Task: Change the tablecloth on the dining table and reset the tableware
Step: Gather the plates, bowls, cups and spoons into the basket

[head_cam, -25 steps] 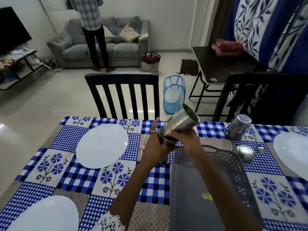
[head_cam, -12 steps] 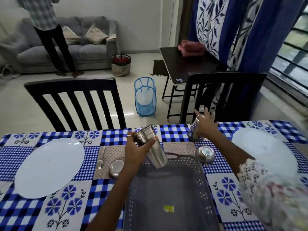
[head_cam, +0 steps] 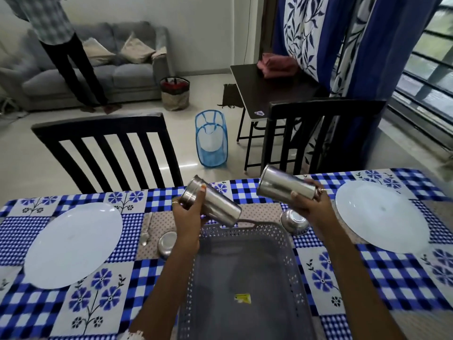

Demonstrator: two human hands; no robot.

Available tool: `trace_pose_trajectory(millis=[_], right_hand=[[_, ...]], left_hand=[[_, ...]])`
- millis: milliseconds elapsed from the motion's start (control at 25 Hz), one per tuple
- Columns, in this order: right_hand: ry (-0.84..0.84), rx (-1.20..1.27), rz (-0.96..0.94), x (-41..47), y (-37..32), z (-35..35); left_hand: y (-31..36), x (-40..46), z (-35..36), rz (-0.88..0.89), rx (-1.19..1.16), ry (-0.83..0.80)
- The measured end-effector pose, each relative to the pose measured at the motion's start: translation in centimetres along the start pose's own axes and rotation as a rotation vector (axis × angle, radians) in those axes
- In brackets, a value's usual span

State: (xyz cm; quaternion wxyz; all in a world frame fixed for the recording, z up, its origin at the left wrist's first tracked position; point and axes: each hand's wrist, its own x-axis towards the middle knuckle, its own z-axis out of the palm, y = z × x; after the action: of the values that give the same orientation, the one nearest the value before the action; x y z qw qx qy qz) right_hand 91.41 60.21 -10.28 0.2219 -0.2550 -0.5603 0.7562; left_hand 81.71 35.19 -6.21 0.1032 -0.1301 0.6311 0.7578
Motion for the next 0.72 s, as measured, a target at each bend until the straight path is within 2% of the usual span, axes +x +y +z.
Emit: trace_pose_trajectory(millis=[80, 160, 240, 360, 480, 560, 640, 720], right_hand=[[-0.123, 0.049, 0.086, -5.5, 0.1, 0.7], [-0.134, 0.086, 0.121, -9.3, 1.3, 1.6], [-0.093, 0.189, 0.155, -11.8, 2.0, 2.9], [-0.014, 0.326, 0.174, -14.4, 1.8, 3.9], [0.06, 0.333, 0.176, -16.8, 0.8, 3.7], [0.088, 0.145, 0.201, -18.1, -0.1, 3.2], [0.081, -0.249, 0.197, -20.1, -1.7, 1.1], [0.161, -0.702, 0.196, -23.2, -3.0, -2.8]], left_hand=[[0.4, -1.3, 0.2, -0.013, -0.094, 0.045], [0.5, -2.8, 0.3, -0.029, -0.128, 0.019], [0.3, -4.8, 0.4, -0.042, -0.071, -0.109], [-0.7, -8.7, 0.5, -0.091, 0.255, -0.297], [-2.2, -10.9, 0.9, -0.123, 0.196, -0.402], [-2.7, -11.5, 1.0, -0.162, 0.105, -0.398], [-3.5, -12.5, 1.1, -0.211, 0.084, -0.422], [-4.5, -14.1, 0.9, -0.223, 0.118, -0.499]])
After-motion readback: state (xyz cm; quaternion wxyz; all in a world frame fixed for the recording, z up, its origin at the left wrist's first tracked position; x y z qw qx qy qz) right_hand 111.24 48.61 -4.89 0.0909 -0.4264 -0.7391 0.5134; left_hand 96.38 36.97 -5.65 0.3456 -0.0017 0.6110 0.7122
